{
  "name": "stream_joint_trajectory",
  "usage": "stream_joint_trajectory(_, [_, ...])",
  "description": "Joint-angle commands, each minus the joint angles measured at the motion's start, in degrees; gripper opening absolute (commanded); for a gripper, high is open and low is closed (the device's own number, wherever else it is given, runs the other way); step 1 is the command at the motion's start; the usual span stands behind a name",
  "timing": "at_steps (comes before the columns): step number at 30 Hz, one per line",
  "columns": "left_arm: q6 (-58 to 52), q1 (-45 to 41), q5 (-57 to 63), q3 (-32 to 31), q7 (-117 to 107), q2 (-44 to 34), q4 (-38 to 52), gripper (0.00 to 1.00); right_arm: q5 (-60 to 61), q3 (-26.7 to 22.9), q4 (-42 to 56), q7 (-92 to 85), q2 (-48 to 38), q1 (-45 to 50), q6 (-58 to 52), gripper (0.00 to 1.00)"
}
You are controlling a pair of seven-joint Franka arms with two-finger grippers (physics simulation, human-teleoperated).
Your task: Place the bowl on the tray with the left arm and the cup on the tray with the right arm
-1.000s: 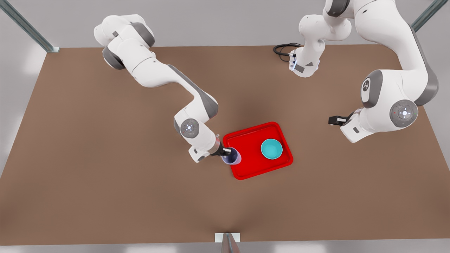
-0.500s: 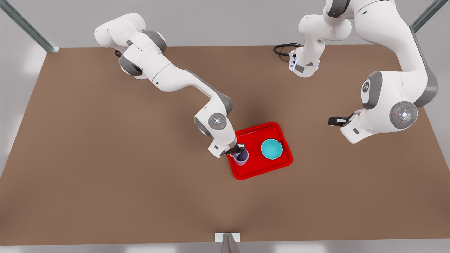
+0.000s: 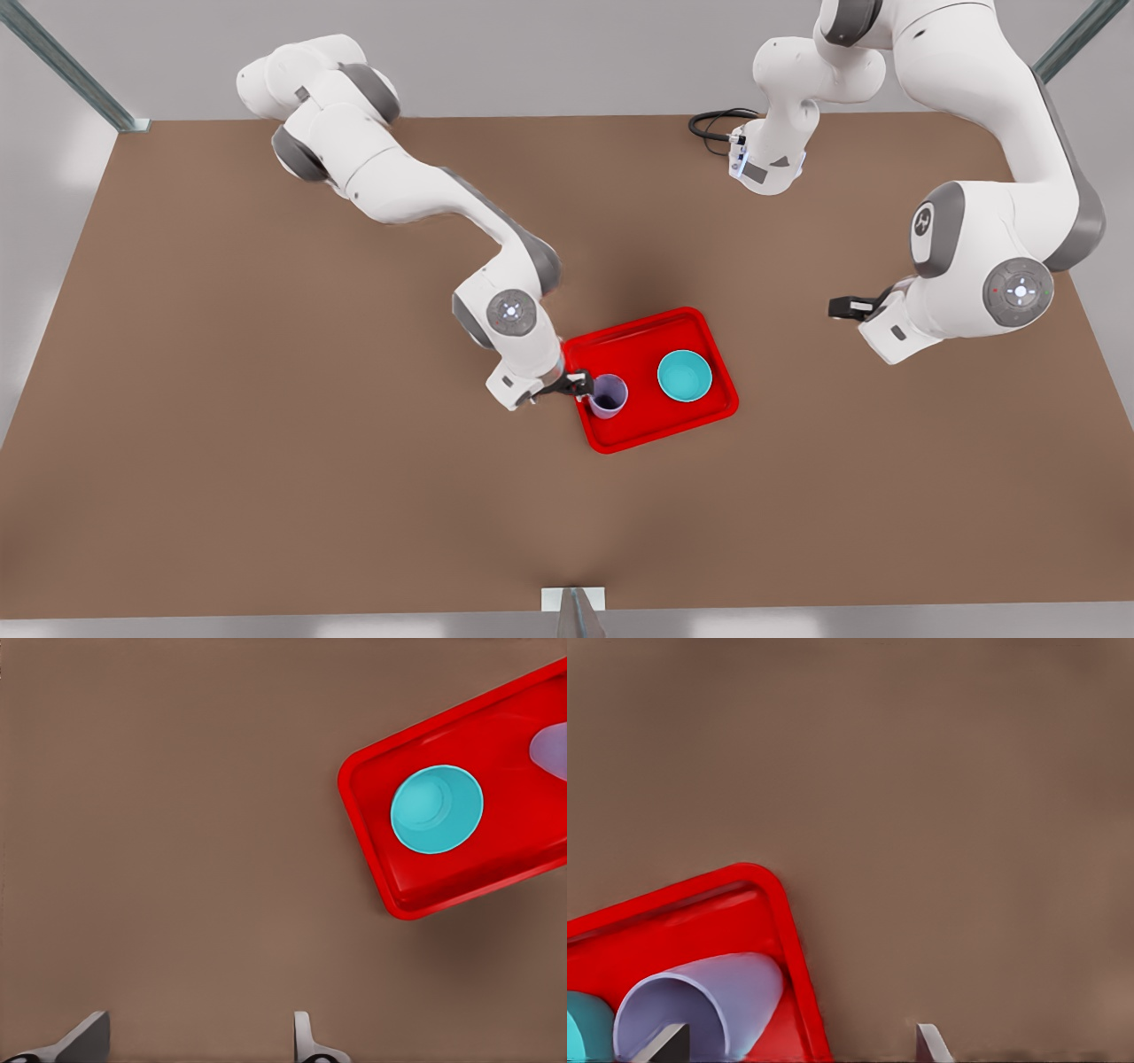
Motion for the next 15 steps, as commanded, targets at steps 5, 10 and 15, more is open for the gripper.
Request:
stream_joint_trajectory(5, [-0.4, 0.0, -0.3, -0.6, -0.3, 1.4, 2.9, 1.0, 6.8, -0.1, -10.9, -23.9, -20.4, -22.8, -18.9, 1.0])
stream_joint_trajectory(10, [-0.5, 0.0, -0.7, -0.6, -0.4, 1.7, 3.0, 1.0, 7.8, -6.9, -33.0, -37.7, -38.0, -32.3, -21.7, 1.0])
stream_joint_trajectory(15, [-0.6, 0.0, -0.7, -0.6, -0.4, 1.7, 3.0, 1.0, 7.7, -6.8, -23.6, -37.7, -29.8, -32.6, -25.3, 1.0])
